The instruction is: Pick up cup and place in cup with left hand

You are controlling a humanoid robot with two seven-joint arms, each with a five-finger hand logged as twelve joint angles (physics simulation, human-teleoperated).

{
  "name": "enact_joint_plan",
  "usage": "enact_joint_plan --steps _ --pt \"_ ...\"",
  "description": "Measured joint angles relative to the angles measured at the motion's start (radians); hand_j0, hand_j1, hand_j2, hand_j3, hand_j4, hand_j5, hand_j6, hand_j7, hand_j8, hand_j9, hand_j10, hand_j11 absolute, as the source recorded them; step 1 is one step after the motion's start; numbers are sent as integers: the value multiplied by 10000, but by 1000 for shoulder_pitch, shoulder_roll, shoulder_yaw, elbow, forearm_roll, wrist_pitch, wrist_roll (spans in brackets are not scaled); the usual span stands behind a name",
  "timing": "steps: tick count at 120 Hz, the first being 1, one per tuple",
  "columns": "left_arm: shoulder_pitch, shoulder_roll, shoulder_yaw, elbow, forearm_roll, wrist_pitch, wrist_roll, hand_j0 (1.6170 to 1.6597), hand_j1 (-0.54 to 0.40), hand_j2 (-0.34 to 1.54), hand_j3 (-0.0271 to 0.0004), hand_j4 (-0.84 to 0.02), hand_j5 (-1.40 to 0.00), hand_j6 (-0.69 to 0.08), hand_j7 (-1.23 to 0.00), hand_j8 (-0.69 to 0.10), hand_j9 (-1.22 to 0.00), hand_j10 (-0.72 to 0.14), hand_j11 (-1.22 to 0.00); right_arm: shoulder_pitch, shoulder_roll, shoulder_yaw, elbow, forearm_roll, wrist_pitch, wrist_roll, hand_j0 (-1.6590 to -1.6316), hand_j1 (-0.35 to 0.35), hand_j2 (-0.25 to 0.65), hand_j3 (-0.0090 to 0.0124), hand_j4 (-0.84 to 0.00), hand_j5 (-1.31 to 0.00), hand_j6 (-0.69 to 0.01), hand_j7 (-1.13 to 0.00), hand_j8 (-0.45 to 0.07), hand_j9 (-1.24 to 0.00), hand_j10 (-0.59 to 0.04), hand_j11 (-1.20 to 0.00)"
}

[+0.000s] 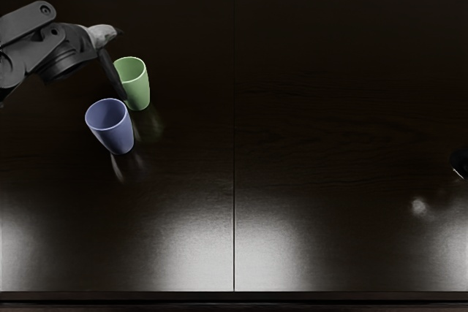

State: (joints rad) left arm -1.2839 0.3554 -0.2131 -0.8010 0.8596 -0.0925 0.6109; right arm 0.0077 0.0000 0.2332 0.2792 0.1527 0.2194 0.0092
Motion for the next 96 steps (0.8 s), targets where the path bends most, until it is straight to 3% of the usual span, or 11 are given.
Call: enact_joint_plan --steps 64,96 --pt "-6 -19 29 8 0 8 0 16580 753 476 0 -2322 -2984 -2332 -2982 -2329 -2981 -2317 -2980 0 0 0 0 0 0 0 -16581 -3489 -2 0 0 1 5 0 4 0 2 0" --pt "-6 -21 45 8 0 37 0 16580 -57 614 0 -2996 -3863 -3004 -3862 -3002 -3860 -2991 -3859 0 0 0 0 0 0 0 -16581 -3489 -2 0 0 1 5 0 4 0 2 0"
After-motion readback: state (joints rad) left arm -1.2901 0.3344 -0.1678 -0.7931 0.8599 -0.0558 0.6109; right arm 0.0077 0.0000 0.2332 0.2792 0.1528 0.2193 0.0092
